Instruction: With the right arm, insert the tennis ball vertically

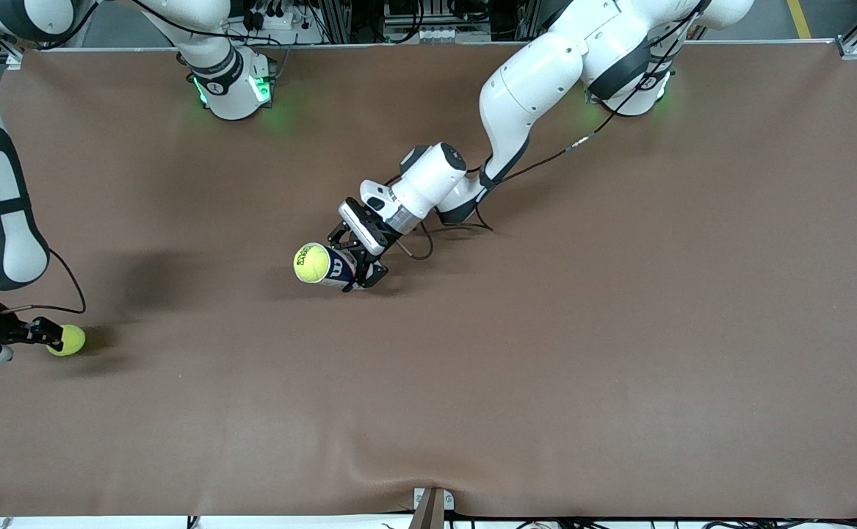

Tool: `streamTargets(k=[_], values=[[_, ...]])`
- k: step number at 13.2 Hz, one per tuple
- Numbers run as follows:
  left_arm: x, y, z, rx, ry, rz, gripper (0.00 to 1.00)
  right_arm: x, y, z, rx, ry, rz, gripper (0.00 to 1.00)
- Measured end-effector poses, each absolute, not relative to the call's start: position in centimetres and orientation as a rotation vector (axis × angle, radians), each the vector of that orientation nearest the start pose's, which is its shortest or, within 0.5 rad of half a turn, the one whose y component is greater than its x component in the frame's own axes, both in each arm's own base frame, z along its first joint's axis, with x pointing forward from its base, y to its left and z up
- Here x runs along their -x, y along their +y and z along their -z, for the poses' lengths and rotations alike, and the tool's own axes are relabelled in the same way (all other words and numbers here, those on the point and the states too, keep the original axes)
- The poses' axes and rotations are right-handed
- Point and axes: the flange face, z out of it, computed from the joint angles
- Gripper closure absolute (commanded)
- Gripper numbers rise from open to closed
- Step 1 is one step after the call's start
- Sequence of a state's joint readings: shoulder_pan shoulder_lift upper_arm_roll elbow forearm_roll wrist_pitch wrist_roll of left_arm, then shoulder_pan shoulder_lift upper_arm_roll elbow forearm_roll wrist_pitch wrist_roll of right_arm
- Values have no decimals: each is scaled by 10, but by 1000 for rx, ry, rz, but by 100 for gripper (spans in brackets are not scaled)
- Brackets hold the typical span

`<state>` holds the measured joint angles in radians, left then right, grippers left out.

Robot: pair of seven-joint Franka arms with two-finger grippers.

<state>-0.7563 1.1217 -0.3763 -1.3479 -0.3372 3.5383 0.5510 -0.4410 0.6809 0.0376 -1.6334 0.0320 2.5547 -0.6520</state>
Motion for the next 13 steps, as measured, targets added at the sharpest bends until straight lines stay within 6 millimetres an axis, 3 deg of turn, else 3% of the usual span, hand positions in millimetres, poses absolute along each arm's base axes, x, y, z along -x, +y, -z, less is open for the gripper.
streamTargets(k=[6,9,11,13], values=[[-449,-612,-185,-2116,-1008,-1196,22,-643,-289,-202,3144,-268,296,0],[-449,-612,-185,-2116,-1008,-1196,22,-643,-288,-198,3139,-265,292,0],[-449,-612,-185,-2116,-1008,-1196,22,-643,-287,-198,3138,-275,293,30],[-449,-612,-185,-2116,-1008,-1196,22,-643,-287,-198,3135,-303,290,51]])
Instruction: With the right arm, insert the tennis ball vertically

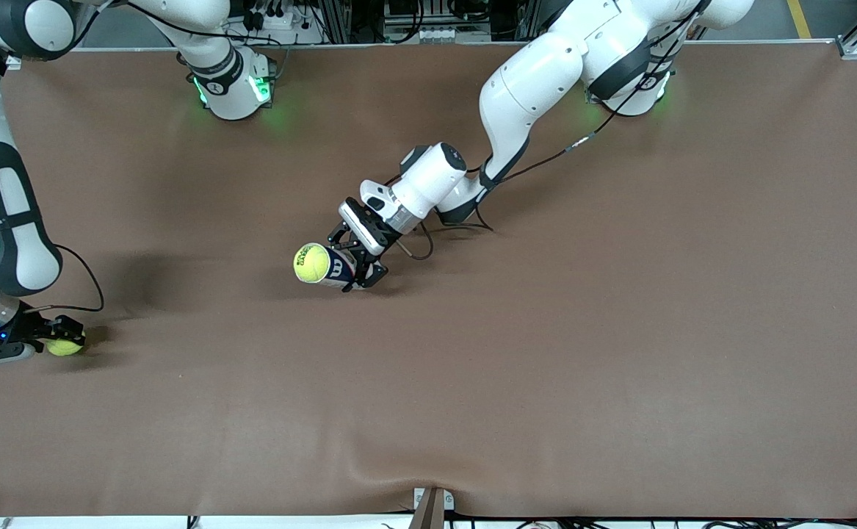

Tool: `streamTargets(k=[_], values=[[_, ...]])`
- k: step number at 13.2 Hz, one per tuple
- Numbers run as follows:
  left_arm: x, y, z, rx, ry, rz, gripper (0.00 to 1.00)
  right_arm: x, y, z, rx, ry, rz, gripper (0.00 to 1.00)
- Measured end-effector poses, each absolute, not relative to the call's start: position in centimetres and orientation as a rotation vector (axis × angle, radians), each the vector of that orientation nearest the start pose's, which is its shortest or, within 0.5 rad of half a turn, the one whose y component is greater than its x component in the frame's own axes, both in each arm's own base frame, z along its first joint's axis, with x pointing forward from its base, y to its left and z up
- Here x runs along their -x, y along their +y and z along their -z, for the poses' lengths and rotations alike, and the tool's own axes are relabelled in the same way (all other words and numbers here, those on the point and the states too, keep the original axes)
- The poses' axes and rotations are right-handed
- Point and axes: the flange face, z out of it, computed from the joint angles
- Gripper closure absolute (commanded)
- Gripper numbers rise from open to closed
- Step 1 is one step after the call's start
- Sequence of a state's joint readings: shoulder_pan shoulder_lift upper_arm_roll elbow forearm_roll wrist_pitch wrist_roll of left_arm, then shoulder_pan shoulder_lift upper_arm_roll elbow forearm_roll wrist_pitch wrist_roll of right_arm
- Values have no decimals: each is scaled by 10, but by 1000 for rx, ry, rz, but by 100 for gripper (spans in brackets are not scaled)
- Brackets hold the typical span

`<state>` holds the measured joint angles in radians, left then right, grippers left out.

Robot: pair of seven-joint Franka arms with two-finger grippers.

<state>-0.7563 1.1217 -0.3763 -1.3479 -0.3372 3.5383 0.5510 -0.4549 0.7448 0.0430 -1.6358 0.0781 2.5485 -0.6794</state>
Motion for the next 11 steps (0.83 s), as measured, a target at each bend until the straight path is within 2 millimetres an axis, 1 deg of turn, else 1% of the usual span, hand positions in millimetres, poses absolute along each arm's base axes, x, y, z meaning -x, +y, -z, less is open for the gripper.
streamTargets(k=[2,3,5,6,7,10,11], values=[[-449,-613,-185,-2115,-1007,-1196,22,-644,-286,-199,3133,-315,292,65],[-449,-613,-185,-2114,-1006,-1197,22,-644,-285,-199,3130,-328,286,70],[-449,-614,-187,-2111,-1004,-1198,22,-646,-278,-204,3097,-370,224,72],[-448,-615,-188,-2109,-1003,-1198,22,-650,-271,-215,3080,-393,200,72],[-448,-615,-189,-2107,-1002,-1198,22,-656,-261,-234,3067,-421,190,72],[-448,-616,-189,-2106,-1000,-1199,22,-667,-222,-300,3042,-451,175,72],[-448,-616,-189,-2106,-1000,-1199,22,-668,-209,-318,3036,-434,157,71]])
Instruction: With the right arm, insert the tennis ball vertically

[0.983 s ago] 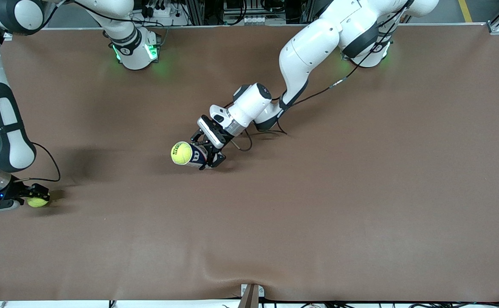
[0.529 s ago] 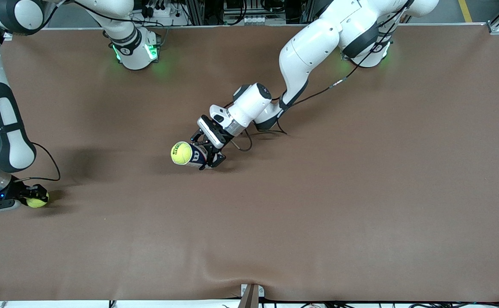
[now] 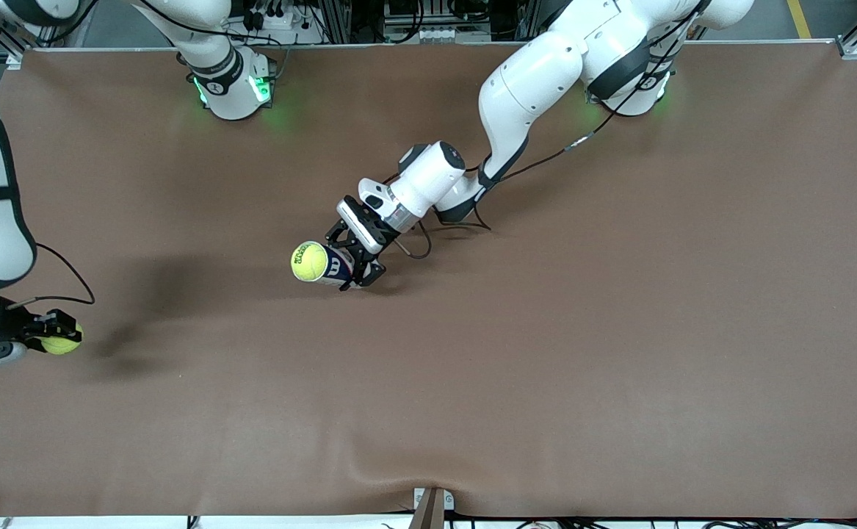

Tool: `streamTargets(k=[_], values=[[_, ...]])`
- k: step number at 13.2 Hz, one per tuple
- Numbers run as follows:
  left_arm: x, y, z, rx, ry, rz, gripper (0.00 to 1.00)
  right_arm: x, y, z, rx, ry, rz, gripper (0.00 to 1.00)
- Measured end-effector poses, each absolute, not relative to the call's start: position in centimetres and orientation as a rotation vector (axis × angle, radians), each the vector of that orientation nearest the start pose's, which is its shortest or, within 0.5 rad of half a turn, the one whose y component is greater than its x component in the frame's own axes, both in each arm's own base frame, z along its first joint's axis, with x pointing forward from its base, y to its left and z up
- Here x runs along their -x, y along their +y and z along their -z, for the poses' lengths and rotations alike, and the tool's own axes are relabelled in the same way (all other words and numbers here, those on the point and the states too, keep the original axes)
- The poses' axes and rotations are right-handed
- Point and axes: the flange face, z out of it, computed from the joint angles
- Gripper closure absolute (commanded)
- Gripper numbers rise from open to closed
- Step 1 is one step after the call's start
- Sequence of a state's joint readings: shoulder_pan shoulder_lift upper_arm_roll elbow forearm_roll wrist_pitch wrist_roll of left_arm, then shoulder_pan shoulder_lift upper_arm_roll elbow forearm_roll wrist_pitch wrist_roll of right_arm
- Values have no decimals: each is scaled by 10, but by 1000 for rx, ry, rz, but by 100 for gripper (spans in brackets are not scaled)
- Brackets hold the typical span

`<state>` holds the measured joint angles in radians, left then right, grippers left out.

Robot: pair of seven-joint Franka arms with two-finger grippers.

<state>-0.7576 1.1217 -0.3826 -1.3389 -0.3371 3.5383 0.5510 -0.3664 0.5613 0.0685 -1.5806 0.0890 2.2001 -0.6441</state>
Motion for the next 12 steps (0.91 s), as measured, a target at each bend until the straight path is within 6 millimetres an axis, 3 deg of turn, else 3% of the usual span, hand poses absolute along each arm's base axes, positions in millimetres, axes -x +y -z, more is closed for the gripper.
streamTargets(k=[2,12], values=[[-448,-616,-189,-2106,-1000,-1200,22,-668,-191,-337,3031,-409,135,71],[-449,-616,-190,-2104,-999,-1202,23,-667,-193,-333,3032,-396,125,71]])
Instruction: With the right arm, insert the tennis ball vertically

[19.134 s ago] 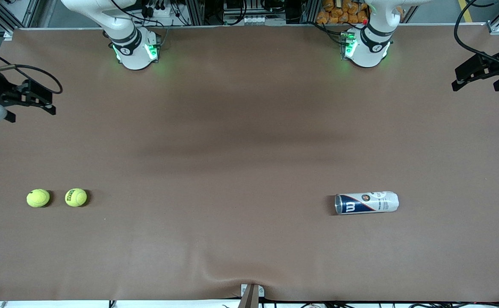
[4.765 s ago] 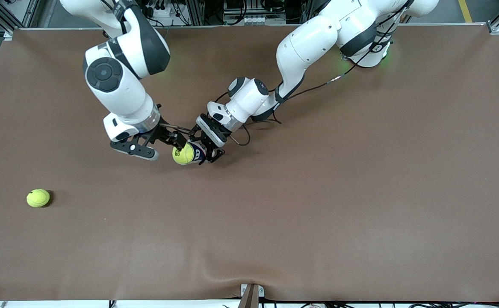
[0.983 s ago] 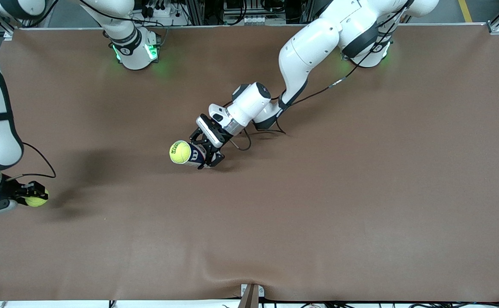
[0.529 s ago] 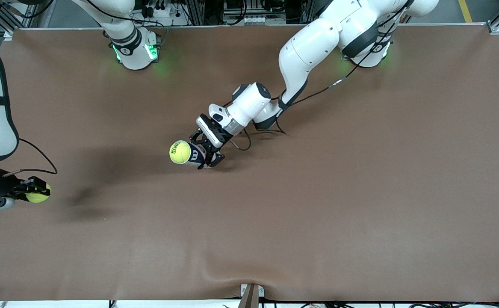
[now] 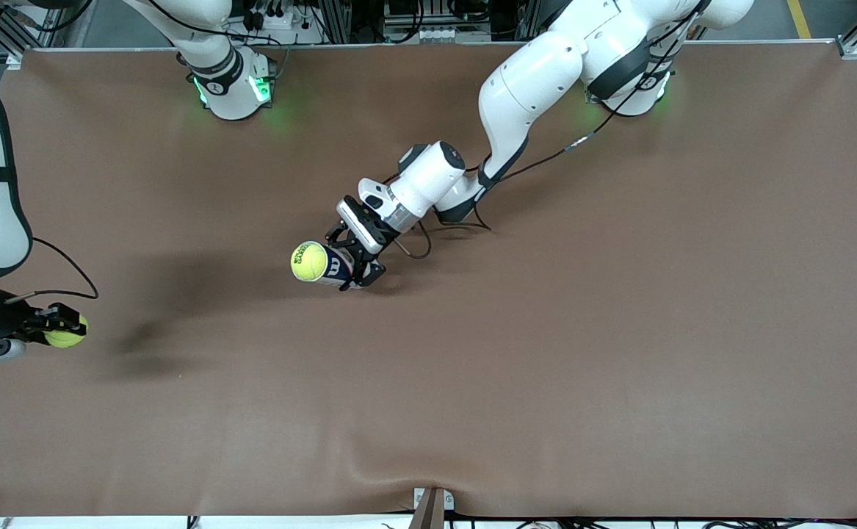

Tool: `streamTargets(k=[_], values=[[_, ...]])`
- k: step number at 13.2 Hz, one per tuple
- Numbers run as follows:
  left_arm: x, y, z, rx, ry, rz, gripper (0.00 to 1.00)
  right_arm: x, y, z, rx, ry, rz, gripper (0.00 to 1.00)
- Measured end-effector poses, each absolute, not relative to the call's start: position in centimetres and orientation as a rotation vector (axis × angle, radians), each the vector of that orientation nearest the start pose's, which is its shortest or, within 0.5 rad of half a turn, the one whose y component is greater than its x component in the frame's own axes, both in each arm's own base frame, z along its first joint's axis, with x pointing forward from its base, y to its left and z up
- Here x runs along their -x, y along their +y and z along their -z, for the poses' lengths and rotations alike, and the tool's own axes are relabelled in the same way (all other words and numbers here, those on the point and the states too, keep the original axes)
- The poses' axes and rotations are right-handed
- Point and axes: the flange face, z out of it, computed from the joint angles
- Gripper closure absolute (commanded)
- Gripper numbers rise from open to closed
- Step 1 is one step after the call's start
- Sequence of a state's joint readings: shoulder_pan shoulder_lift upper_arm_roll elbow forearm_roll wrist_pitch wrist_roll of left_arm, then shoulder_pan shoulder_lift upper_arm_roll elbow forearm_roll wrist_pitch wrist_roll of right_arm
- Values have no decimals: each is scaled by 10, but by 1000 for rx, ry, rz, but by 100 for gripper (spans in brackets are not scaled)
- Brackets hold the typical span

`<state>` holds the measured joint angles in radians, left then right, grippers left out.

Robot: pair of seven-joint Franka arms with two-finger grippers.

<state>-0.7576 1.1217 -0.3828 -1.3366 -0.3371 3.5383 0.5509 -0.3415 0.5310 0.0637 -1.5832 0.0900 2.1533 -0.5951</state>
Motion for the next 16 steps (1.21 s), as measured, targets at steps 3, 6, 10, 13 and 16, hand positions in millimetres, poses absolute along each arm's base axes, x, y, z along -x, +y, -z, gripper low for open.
streamTargets(k=[3,6,10,13,16], values=[[-449,-616,-191,-2103,-997,-1203,22,-670,-187,-339,3034,-384,137,71],[-449,-616,-191,-2103,-997,-1203,22,-675,-138,-371,3030,-302,104,72],[-449,-616,-191,-2103,-997,-1203,23,-670,-58,-416,3030,-152,35,72],[-449,-616,-191,-2103,-997,-1203,23,-660,7,-439,3032,31,-42,72],[-449,-616,-191,-2104,-998,-1203,23,-640,99,-462,3031,272,-110,72]])
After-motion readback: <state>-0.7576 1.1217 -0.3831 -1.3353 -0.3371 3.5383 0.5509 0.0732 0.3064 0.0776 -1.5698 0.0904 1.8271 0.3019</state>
